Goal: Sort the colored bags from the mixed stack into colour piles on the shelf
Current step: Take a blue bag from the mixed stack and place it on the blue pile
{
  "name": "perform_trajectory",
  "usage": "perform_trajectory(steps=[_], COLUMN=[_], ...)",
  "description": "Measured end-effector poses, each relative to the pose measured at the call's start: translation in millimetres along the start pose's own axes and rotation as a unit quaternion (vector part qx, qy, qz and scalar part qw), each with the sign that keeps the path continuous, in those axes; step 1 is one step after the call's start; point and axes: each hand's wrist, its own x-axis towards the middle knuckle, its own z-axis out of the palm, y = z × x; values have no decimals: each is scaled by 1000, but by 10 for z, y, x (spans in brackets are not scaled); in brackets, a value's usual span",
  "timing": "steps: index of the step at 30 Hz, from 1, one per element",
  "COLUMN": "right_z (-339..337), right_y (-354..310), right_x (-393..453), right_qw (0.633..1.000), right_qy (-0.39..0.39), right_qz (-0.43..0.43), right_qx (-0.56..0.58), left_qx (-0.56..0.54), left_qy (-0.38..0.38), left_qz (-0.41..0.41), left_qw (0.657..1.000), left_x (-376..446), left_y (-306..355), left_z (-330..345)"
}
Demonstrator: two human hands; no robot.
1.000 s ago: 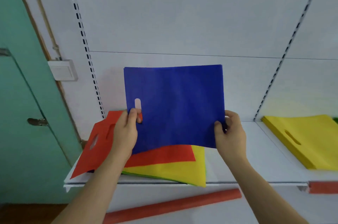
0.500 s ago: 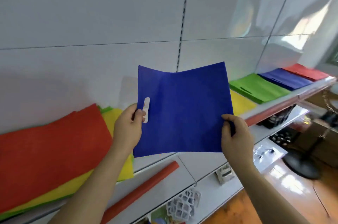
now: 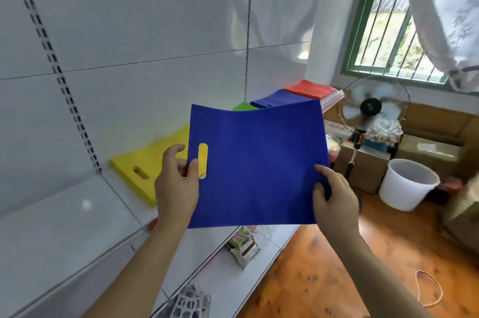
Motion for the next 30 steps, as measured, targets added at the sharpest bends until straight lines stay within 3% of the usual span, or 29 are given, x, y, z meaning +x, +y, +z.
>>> perform_trajectory(steps=[7, 16, 30], right_z=[-372, -276, -146], right_y=[900, 1832, 3229], right_x=[593, 1794, 3877], right_qw=[1000, 998, 996], right_qy=[7, 9, 31], right_qz=[20, 16, 9], right_qx=[-13, -66, -86], left_qx=[22, 10, 4], left_qy=[-67, -112, -108], left_qz=[32, 34, 22], left_qw=[997, 993, 994], left_x=[17, 582, 1564], left_y=[199, 190, 387], left_z=[1349, 3135, 5327])
